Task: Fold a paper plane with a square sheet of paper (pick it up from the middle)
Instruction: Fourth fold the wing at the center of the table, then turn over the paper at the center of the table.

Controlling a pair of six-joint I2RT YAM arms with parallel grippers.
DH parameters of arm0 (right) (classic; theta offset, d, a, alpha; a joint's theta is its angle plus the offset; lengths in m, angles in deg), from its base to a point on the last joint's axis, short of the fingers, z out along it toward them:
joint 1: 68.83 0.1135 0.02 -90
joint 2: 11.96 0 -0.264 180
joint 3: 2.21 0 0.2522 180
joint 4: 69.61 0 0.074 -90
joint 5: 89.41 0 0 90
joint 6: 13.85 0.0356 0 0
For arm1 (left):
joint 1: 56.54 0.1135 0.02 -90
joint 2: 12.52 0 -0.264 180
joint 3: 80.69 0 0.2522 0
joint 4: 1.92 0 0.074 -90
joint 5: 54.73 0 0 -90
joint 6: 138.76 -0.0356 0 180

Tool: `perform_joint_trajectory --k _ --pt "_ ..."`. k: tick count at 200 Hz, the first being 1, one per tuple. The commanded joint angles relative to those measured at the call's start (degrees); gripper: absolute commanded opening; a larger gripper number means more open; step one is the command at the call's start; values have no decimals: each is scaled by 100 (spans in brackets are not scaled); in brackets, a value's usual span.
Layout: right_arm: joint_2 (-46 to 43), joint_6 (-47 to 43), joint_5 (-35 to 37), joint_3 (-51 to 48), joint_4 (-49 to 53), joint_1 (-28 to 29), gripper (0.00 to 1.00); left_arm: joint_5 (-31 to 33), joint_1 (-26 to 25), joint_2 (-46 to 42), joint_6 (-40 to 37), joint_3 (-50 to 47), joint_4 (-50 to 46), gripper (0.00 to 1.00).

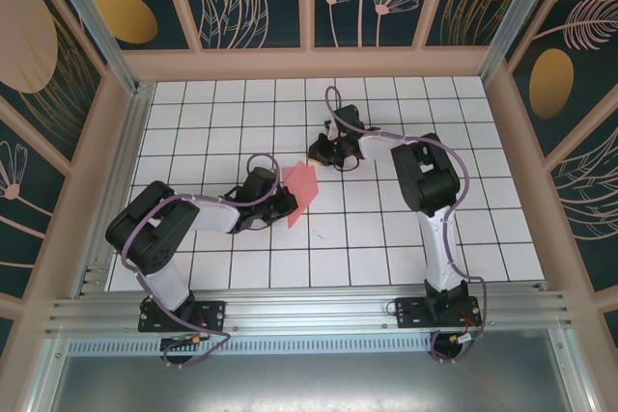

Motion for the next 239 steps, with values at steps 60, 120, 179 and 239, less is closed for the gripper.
perform_joint_trajectory --k 60,120,179,239 --pt "-1203 -440 460 -139 339 5 14 81 -49 -300 -273 297 -1112 4" --pt "-2692 -683 1085 -1999 193 452 41 769 26 -1600 -249 239 -1222 41" --pt "-2527 -427 408 -2479 -385 896 46 1226 375 -2629 -51 -734 -978 72" --pt "-1824 -397 164 -2052 -387 949 40 1017 384 -2467 -9 -1037 -480 73"
